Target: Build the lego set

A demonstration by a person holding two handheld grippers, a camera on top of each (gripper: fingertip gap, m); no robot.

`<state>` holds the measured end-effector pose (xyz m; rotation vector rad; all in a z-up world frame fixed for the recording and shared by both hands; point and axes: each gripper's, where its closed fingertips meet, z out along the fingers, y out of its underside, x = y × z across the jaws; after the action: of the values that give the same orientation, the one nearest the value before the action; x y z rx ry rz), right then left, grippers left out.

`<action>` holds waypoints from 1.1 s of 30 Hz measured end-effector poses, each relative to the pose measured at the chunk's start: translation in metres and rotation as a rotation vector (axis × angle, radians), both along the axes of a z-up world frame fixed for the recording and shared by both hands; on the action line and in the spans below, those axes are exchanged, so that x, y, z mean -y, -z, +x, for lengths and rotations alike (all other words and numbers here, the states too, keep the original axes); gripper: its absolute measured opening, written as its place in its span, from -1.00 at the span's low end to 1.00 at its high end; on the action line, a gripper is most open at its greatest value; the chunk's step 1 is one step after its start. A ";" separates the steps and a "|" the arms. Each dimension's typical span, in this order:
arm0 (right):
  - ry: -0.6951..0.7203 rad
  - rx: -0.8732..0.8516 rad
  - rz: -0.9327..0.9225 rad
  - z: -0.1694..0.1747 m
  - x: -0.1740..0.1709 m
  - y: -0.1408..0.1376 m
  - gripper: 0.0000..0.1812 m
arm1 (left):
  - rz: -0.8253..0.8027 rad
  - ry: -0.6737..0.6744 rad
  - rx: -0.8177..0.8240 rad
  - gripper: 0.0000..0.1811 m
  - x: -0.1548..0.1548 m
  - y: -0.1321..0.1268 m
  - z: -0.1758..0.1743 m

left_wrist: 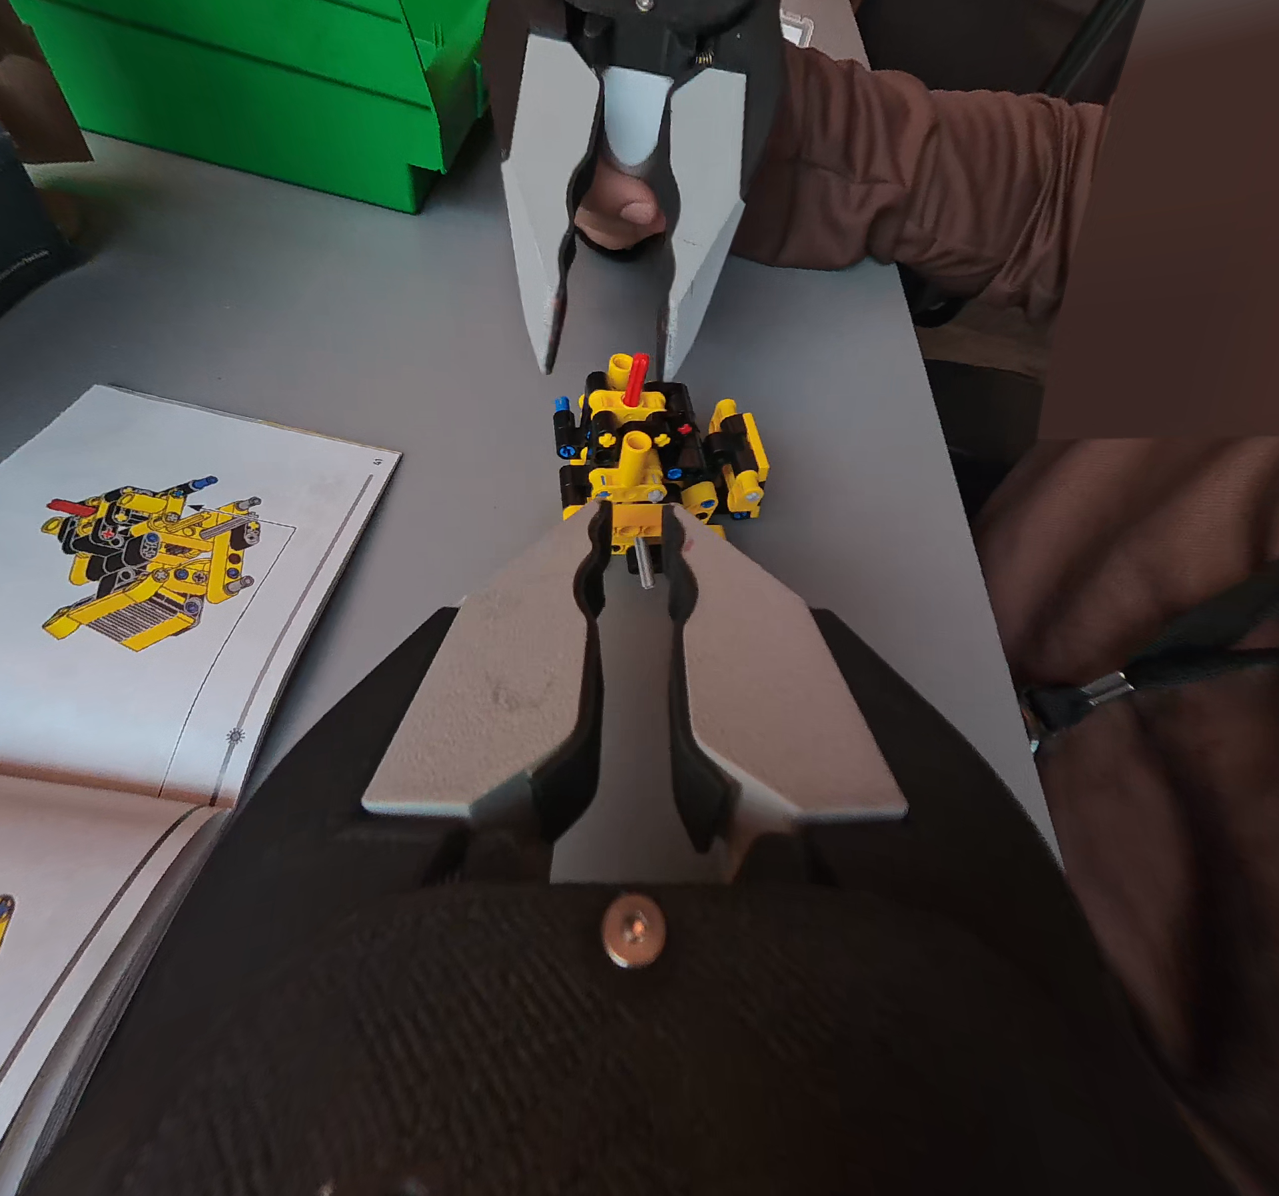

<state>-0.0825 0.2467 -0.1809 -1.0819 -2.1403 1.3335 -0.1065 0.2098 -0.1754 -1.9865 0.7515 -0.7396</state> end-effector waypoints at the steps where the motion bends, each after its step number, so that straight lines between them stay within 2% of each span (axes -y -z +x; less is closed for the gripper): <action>1: -0.003 0.000 0.002 0.000 0.001 0.000 -0.63 | 0.000 0.001 -0.001 -0.88 0.000 0.000 0.000; 3: 0.002 -0.009 0.009 -0.002 0.002 0.000 -0.63 | 0.004 -0.004 -0.006 -0.85 -0.001 0.000 0.001; 6: -0.035 -0.002 -0.005 0.001 0.009 -0.001 -0.75 | 0.009 -0.014 -0.006 -0.81 -0.004 0.000 0.003; 11: -0.051 0.034 0.026 0.005 0.008 0.006 -0.75 | 0.009 -0.021 -0.090 -0.81 -0.007 0.010 0.004; 14: -0.088 0.037 0.009 0.012 0.011 0.003 -0.86 | 0.027 -0.025 -0.110 -0.81 -0.007 0.010 0.003; 25: -0.091 0.008 0.047 0.008 0.014 0.002 -0.87 | 0.005 -0.024 -0.087 -0.81 -0.008 0.010 0.002; 27: -0.071 -0.005 0.055 0.008 0.010 -0.001 -0.87 | 0.019 -0.030 -0.112 -0.95 -0.009 0.011 -0.005; 29: -0.044 0.004 0.049 0.006 0.006 -0.001 -0.88 | 0.022 -0.043 -0.116 -0.86 -0.010 0.011 -0.012; 33: -0.064 0.058 0.065 0.012 0.006 0.007 -0.82 | -0.011 0.019 -0.050 -0.77 -0.003 0.008 -0.012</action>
<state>-0.0700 0.2405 -0.1881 -1.0468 -2.2617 1.2652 -0.1182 0.2130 -0.1831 -2.0170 0.7981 -0.7089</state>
